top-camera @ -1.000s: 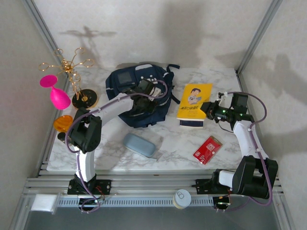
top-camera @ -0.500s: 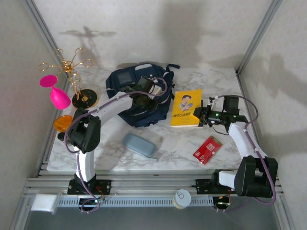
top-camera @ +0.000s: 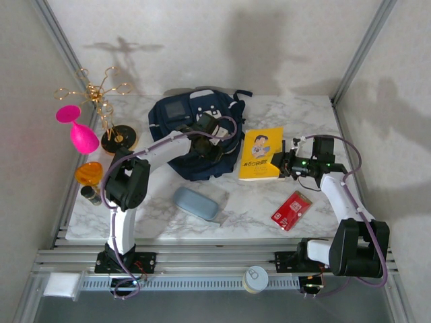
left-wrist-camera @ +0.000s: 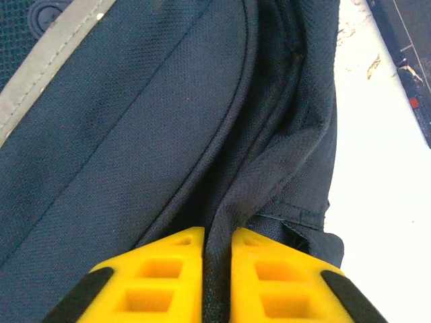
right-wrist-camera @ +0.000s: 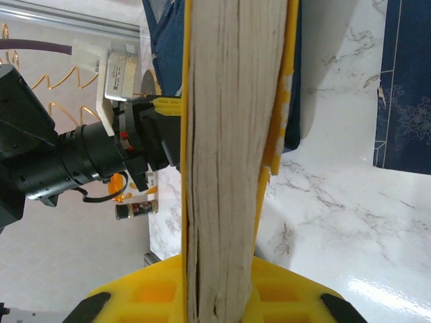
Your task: Pack the student bag
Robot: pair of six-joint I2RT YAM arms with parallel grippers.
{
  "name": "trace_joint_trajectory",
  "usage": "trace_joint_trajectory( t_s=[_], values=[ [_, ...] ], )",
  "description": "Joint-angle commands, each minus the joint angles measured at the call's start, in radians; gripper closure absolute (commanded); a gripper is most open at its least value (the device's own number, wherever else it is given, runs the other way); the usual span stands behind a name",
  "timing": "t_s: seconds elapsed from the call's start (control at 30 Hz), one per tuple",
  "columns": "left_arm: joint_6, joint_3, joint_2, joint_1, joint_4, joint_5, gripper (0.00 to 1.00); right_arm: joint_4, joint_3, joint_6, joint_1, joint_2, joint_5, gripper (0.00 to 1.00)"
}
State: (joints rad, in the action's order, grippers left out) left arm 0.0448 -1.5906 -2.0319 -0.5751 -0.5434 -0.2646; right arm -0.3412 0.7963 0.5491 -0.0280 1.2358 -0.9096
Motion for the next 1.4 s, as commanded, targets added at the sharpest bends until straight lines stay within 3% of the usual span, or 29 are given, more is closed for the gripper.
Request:
trace_joint_trajectory(
  t_s=[0.0,0.17,0.27,0.33,0.6,0.77,0.9,1.03,1.23,1.37],
  values=[
    [0.006,-0.045,0.023,0.0,-0.007,0.025,0.9,0.031,0.003,-0.02,-0.001,-0.014,-0.03,1.0],
    [0.009,-0.068,0.042,0.0,-0.011,0.002,0.91,-0.004,0.018,-0.047,0.002,-0.012,-0.015,1.0],
    [0.014,-0.068,0.06,0.0,-0.001,-0.008,0.79,-0.003,0.019,-0.042,0.006,-0.011,-0.016,1.0],
    [0.02,-0.07,0.059,0.0,0.005,-0.008,0.77,-0.011,0.023,-0.049,0.009,-0.006,-0.014,1.0],
    [0.029,-0.124,0.024,0.001,-0.028,-0.007,0.98,-0.02,0.027,-0.055,0.015,-0.013,-0.003,1.0],
    [0.022,-0.161,0.082,0.001,-0.04,0.046,1.0,-0.011,0.016,-0.035,0.036,-0.009,-0.006,1.0],
    [0.05,-0.178,0.168,0.0,-0.025,0.108,1.0,0.093,-0.021,0.072,0.135,-0.005,0.009,1.0],
    [0.088,-0.178,0.243,0.0,0.008,0.145,1.0,0.31,-0.04,0.236,0.277,0.039,0.014,1.0],
    [0.087,-0.196,0.3,-0.006,0.07,0.172,1.0,0.474,0.062,0.31,0.443,0.249,0.118,1.0],
    [0.077,-0.212,0.323,-0.009,0.107,0.188,1.0,0.442,0.236,0.285,0.502,0.434,0.217,1.0]
  ],
)
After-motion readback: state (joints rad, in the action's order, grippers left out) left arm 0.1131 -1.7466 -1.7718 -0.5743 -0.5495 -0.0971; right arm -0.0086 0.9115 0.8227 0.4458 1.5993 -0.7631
